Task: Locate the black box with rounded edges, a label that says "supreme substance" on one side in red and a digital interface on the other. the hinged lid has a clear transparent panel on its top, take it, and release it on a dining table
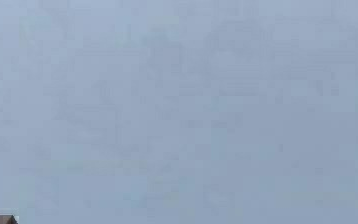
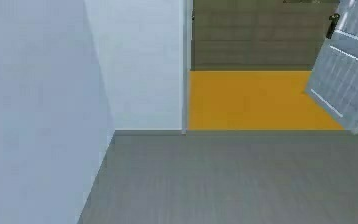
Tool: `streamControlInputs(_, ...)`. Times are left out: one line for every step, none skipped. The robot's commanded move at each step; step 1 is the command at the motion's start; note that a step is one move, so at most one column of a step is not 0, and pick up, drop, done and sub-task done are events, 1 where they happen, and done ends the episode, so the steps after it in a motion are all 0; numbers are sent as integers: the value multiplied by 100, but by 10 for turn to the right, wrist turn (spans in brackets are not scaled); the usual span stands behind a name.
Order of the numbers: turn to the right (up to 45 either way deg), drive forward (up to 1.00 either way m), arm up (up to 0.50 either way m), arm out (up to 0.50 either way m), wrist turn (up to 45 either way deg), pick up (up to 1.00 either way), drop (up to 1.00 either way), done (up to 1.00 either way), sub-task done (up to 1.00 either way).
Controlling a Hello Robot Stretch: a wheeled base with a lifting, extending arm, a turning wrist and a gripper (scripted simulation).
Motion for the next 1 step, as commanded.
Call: streamControlInputs(-450, 0, 0, 0, 0, 0, 0, 0, 0)
